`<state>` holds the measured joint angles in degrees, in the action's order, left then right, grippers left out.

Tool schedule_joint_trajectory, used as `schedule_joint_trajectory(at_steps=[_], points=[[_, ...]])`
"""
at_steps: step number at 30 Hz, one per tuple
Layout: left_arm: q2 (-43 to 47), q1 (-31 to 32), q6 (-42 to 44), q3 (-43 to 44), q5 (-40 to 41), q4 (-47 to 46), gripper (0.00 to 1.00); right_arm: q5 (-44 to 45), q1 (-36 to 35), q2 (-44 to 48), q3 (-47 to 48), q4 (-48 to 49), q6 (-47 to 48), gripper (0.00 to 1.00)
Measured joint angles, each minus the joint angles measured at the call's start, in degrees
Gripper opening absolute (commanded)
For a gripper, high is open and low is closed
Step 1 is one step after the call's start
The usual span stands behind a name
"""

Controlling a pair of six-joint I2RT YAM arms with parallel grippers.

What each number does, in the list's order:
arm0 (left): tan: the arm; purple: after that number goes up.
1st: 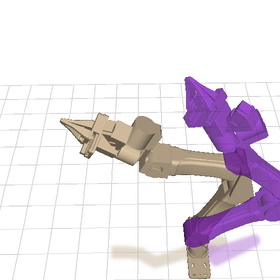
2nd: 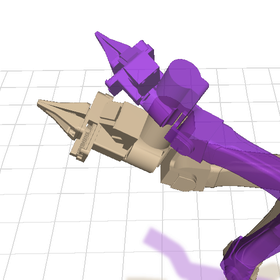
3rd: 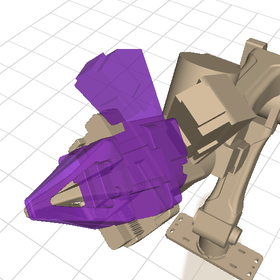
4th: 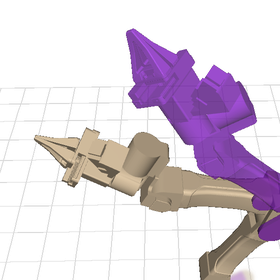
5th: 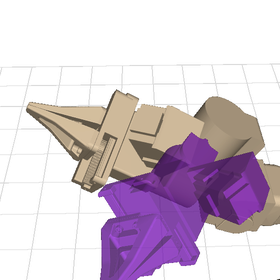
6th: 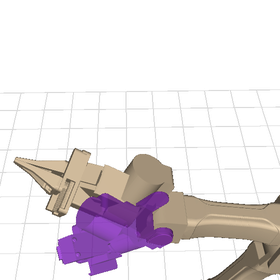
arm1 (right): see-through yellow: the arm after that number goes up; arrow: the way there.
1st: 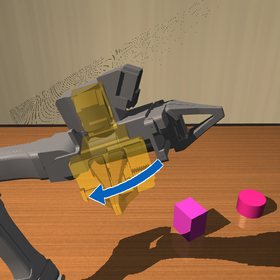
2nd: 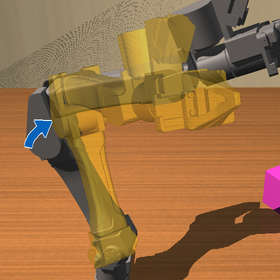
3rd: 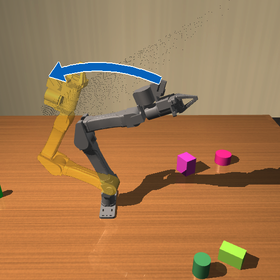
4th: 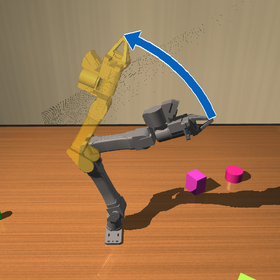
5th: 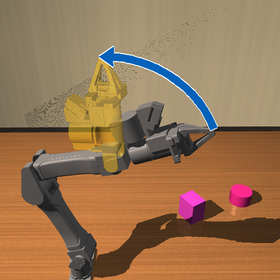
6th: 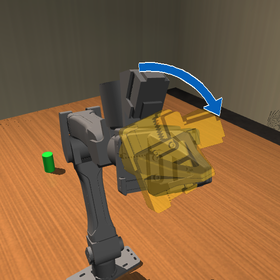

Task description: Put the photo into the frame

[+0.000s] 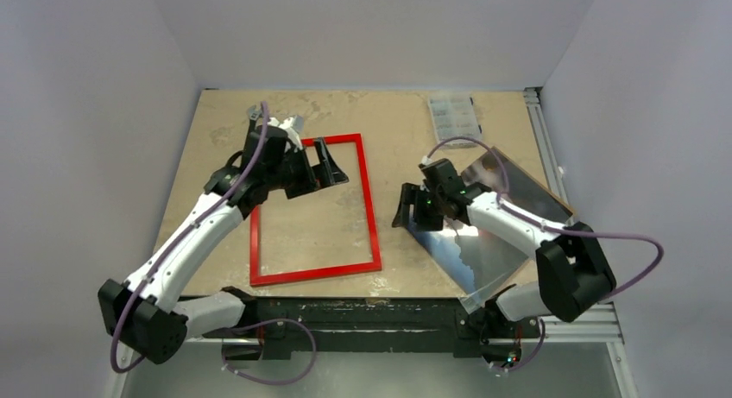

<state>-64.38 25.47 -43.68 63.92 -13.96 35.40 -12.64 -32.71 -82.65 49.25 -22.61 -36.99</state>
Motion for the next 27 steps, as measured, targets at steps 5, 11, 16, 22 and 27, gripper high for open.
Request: schedule_joint_trajectory(at_steps=[5, 11, 16, 22, 27], points=[[-10.47, 4.83, -0.76, 0.37, 0.20, -2.12, 1.00, -0.15, 7.52, 8.26, -4.90, -2.95, 0.00, 0.71], [-24.17, 12.33, -1.31, 6.78, 0.81, -3.26, 1.00, 0.28, 15.39, 16.81, -6.99, -7.82, 0.63, 0.71], [-34.14, 17.51, -1.31, 14.91, 0.94, -5.05, 1.00, 3.45, 19.06, 19.47, -8.04, -12.44, 1.07, 0.76], [-41.86, 21.18, -1.79, 19.28, 0.87, -7.58, 0.99, 9.31, 22.99, 20.04, -8.79, -16.24, 0.79, 0.85], [-43.63, 21.51, -1.79, 19.78, 0.92, -7.69, 0.99, 12.24, 24.41, 17.29, -8.98, -15.45, 0.37, 0.83]])
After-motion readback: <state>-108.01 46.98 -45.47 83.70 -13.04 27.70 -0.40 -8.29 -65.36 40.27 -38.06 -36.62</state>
